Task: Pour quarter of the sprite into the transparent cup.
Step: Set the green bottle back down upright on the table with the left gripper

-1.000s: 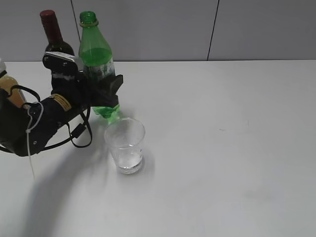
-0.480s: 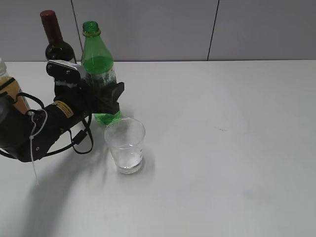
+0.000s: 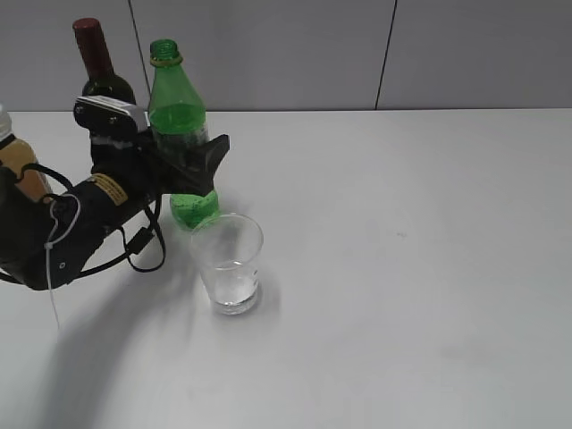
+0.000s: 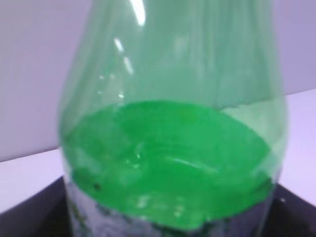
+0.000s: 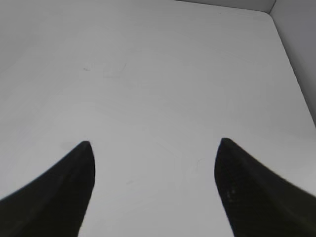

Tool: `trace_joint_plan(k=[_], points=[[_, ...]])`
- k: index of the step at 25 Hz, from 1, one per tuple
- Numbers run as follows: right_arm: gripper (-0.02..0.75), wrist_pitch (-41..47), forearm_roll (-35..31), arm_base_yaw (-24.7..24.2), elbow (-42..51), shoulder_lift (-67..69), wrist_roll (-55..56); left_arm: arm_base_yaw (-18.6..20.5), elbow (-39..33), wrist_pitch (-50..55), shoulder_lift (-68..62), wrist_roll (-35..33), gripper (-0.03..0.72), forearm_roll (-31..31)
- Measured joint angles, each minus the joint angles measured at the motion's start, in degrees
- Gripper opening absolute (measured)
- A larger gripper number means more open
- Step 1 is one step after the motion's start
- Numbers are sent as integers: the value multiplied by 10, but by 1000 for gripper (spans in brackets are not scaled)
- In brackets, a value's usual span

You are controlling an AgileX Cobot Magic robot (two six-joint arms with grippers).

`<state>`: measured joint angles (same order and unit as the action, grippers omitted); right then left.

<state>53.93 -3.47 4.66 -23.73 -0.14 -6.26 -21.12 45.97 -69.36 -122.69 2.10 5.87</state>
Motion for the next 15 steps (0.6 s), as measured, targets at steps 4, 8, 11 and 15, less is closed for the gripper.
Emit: trace_joint_plan(k=[4, 8, 11, 15], points=[[584, 0, 0, 0, 0, 0, 0, 0, -27, 0, 19, -12, 653, -1], [584, 0, 0, 0, 0, 0, 0, 0, -57, 0, 35, -21, 652, -2], [584, 0, 0, 0, 0, 0, 0, 0, -79, -1, 40, -21, 650, -5], [584, 0, 0, 0, 0, 0, 0, 0, -111, -1, 43, -34, 646, -12]])
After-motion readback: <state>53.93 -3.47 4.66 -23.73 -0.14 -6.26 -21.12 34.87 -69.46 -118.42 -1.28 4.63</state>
